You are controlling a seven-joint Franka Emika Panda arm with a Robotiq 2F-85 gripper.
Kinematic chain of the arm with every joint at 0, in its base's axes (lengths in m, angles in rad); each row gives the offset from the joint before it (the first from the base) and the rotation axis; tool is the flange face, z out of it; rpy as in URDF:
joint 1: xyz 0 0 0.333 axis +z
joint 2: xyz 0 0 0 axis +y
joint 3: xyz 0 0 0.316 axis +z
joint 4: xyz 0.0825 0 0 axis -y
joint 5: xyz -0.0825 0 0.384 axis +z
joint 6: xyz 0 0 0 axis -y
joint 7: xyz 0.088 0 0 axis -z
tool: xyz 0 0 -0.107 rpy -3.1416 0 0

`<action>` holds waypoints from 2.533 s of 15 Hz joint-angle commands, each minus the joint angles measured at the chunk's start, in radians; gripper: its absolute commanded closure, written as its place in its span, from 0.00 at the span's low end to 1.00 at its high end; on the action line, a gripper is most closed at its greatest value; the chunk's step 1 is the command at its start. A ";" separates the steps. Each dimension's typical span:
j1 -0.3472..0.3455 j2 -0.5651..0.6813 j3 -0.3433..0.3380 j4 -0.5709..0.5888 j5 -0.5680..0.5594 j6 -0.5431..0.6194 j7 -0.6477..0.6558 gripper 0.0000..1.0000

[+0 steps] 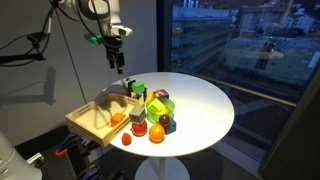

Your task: Move the orange toy block from the box into the bowl

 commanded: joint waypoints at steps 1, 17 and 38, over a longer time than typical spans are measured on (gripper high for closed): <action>-0.004 0.064 -0.018 0.023 -0.050 -0.015 -0.010 0.00; -0.011 0.161 -0.089 -0.049 -0.101 0.036 -0.250 0.00; -0.008 0.213 -0.087 -0.184 -0.100 0.282 -0.355 0.00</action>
